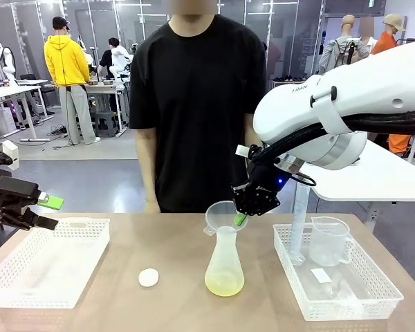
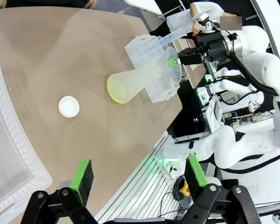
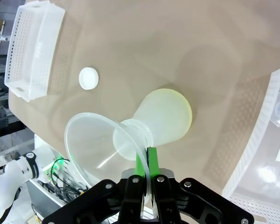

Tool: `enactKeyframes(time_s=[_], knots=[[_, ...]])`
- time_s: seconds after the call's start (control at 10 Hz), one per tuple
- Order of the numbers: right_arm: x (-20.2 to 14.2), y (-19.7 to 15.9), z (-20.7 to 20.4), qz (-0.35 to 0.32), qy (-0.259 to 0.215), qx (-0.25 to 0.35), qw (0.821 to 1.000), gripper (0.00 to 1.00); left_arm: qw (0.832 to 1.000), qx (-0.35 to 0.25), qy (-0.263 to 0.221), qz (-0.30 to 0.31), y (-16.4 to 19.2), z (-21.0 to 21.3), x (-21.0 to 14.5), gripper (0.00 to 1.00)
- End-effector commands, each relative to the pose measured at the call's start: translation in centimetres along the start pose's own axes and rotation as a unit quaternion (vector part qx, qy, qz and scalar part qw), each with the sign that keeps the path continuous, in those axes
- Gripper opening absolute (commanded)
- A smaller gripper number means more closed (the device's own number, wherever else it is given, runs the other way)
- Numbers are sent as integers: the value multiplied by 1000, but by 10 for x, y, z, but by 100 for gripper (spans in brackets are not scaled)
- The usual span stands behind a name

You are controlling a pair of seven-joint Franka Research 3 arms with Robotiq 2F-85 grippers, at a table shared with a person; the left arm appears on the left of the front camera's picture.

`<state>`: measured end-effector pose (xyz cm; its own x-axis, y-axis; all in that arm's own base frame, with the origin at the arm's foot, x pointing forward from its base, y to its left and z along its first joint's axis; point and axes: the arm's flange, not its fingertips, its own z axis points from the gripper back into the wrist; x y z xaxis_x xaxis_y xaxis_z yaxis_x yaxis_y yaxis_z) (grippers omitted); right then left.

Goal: Prepare the solutions needed for the experiment.
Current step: Once the solution is in the Big flask , pick up the Plastic Funnel and place it back into the right Organizing basket.

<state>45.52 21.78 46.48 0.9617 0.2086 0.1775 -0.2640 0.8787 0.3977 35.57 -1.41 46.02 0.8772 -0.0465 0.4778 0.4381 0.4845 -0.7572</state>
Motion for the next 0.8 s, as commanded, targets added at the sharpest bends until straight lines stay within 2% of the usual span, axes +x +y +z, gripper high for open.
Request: enactKeyframes(time_s=[0.0,0.7], knots=[[2,1,6,-23,-5,-1,1000,0,1000,-14,-8,-9,0,-2,2,100],[-15,26,37,10,-32,22,999,0,1000,-14,-8,-9,0,-2,2,100]])
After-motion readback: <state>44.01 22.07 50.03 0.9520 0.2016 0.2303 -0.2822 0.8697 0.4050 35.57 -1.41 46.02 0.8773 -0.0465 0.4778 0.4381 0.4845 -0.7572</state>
